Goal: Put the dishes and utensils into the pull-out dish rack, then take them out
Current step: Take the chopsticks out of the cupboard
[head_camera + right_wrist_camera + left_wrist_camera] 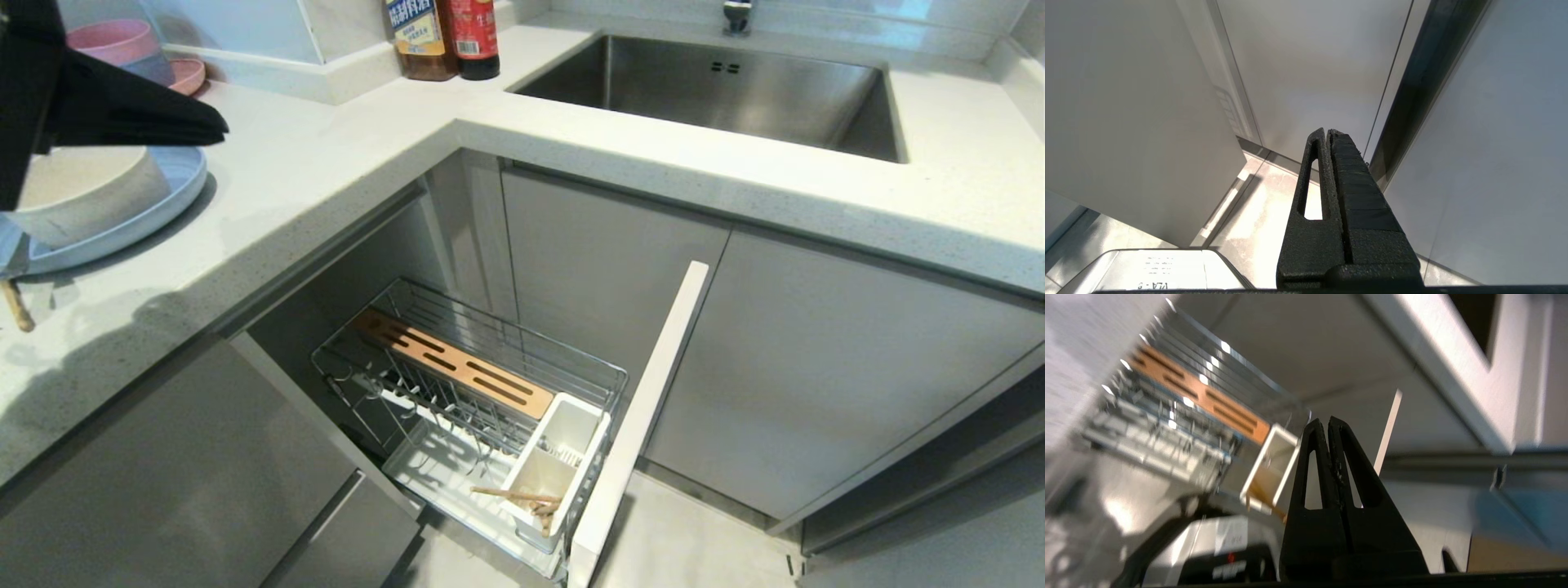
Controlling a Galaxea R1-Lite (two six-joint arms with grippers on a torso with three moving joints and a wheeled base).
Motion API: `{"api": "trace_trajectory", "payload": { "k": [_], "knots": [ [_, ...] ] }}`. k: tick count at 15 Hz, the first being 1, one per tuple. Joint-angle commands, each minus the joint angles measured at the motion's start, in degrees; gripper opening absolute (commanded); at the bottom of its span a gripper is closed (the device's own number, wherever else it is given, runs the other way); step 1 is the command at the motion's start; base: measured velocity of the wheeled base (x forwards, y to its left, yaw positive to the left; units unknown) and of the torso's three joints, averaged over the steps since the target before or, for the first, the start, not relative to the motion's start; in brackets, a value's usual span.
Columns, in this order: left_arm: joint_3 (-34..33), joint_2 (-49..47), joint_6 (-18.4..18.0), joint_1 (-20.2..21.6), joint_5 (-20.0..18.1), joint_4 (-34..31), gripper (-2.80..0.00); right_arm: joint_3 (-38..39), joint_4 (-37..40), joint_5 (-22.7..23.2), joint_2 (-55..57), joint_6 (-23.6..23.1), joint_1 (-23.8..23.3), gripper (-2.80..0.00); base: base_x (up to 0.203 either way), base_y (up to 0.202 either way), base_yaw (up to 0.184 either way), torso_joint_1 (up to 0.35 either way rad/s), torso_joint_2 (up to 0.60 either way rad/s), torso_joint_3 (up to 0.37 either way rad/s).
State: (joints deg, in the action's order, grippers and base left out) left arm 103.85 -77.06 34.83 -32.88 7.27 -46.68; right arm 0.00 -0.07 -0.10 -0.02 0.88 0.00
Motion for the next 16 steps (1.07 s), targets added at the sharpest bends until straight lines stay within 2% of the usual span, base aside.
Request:
{"api": "trace_trajectory", "payload": {
  "k": [1, 3, 5, 7, 10, 13, 16],
  "knots": [
    [0.1, -3.3, 0.3, -2.6, -0.5, -2.7, -2.8, 0.1, 0.0, 0.0, 0.0, 0.0, 0.0, -2.8, 0.0, 0.0, 0.0, 0.0, 0.0, 0.0],
    [2.5, -6.4, 0.4, -4.3, -2.5, -10.2, -2.8, 0.1, 0.0, 0.0, 0.0, 0.0, 0.0, -2.8, 0.0, 0.0, 0.0, 0.0, 0.0, 0.0],
    [5.6, -9.4, 0.5, -4.8, -6.3, -17.3, -2.8, 0.1, 0.0, 0.0, 0.0, 0.0, 0.0, -2.8, 0.0, 0.0, 0.0, 0.0, 0.0, 0.0],
    [5.9, -12.5, 0.4, -4.8, -9.5, -19.5, -2.8, 0.1, 0.0, 0.0, 0.0, 0.0, 0.0, -2.8, 0.0, 0.0, 0.0, 0.0, 0.0, 0.0],
    [5.9, -17.1, 0.2, -4.6, -11.0, -22.5, -2.8, 0.1, 0.0, 0.0, 0.0, 0.0, 0.0, -2.8, 0.0, 0.0, 0.0, 0.0, 0.0, 0.0],
    [5.9, -22.2, -0.1, -4.5, -14.8, -25.7, -2.8, 0.1, 0.0, 0.0, 0.0, 0.0, 0.0, -2.8, 0.0, 0.0, 0.0, 0.0, 0.0, 0.0],
    [5.9, -28.4, -1.4, -3.6, -16.3, -29.0, -2.8, 0.1, 0.0, 0.0, 0.0, 0.0, 0.0, -2.8, 0.0, 0.0, 0.0, 0.0, 0.0, 0.0]
  ]
}}
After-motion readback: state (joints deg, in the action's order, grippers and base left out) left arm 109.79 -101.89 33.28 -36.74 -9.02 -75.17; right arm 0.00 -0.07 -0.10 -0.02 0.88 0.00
